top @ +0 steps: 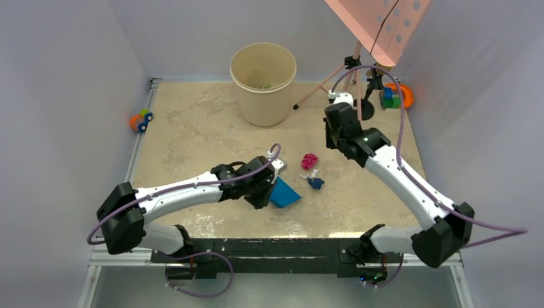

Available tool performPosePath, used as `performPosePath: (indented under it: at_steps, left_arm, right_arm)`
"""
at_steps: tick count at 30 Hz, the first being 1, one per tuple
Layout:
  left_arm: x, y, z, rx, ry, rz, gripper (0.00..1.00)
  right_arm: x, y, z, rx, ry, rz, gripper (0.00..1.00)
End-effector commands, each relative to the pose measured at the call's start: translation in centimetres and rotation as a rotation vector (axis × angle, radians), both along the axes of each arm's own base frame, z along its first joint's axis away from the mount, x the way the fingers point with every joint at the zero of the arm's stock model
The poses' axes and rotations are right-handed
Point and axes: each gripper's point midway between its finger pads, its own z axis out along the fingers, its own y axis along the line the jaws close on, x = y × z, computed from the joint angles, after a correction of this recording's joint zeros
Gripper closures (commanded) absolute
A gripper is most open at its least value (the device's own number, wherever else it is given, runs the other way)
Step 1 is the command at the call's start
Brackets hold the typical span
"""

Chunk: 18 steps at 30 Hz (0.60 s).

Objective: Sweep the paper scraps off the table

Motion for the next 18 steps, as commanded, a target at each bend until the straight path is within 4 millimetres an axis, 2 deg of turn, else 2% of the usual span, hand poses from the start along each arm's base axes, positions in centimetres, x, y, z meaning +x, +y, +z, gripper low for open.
performPosePath:
  at_steps: [1, 3, 6, 9, 12, 15, 18]
  left_arm:
    - [1.9, -2.3, 1.8, -0.063, -0.092, -0.027, 1.0]
    - [2.5, -2.7, 1.8, -0.068, -0.109, -0.026, 1.0]
    - [3.4, -2.8, 1.5, -0.044, -0.136, -0.013, 1.0]
    - [4.1, -2.8, 1.1, -0.012, -0.161, -0.011, 1.0]
    - [4.7, -2.8, 0.8, 0.005, -0.182, -0.012, 1.0]
    - [5.2, -2.4, 0.2, 0.032, -0.209, -0.002, 1.0]
    - [6.0, -2.0, -0.6, 0.047, -0.251, 0.016, 1.0]
  right_arm:
    - [2.0, -2.8, -1.9, -0.36, 0.122, 0.017, 1.0]
    - [2.6, -2.8, -4.1, -0.468, 0.244, 0.044, 1.0]
    - [3.1, -1.4, -6.5, -0.516, 0.347, 0.143, 1.0]
    - [2.8, 1.6, -8.3, -0.482, 0.396, 0.287, 1.0]
    - [1.4, 5.4, -9.6, -0.436, 0.438, 0.481, 1.0]
    - [-1.2, 9.7, -9.2, -0.27, 0.443, 0.676, 1.0]
    - [-3.4, 12.0, -7.3, -0.111, 0.405, 0.783, 1.0]
